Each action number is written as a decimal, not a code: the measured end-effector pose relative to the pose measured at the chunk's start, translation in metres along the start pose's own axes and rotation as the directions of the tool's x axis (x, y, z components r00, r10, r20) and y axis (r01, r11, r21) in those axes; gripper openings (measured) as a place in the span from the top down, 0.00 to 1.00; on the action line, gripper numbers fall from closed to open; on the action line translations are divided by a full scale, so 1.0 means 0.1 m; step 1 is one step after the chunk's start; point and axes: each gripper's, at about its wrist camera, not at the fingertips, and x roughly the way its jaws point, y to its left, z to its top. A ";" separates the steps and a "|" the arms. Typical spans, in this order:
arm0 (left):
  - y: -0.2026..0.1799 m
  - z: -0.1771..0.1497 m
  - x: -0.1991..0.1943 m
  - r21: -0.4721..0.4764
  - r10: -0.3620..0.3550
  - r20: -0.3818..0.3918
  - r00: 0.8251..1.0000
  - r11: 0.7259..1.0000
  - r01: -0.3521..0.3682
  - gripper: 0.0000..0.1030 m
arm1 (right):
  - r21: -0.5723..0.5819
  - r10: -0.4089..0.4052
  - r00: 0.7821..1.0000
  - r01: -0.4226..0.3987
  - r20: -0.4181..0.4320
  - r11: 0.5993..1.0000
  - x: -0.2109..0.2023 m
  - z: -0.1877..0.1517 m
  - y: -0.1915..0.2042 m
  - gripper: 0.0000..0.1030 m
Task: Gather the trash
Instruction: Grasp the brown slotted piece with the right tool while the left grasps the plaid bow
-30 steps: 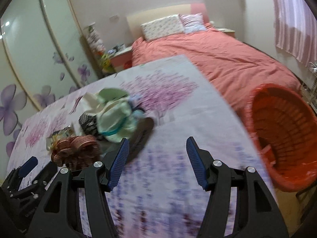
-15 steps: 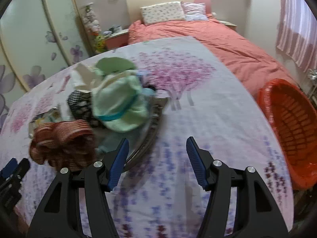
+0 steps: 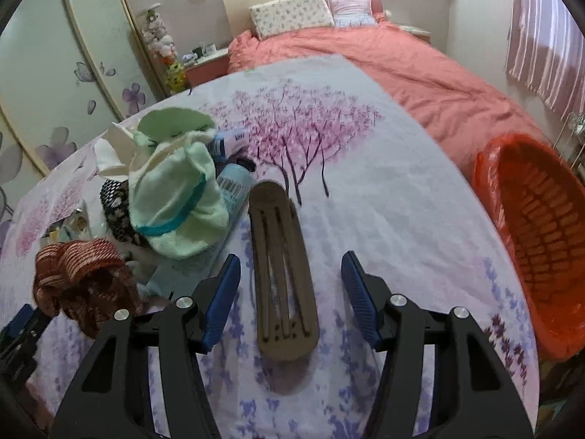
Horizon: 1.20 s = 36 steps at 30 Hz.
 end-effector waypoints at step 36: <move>-0.57 -0.02 -0.40 0.105 -0.191 0.093 0.977 0.978 0.181 0.21 | 0.044 -0.008 0.999 0.006 0.038 0.999 0.09 0.14 -0.34 0.68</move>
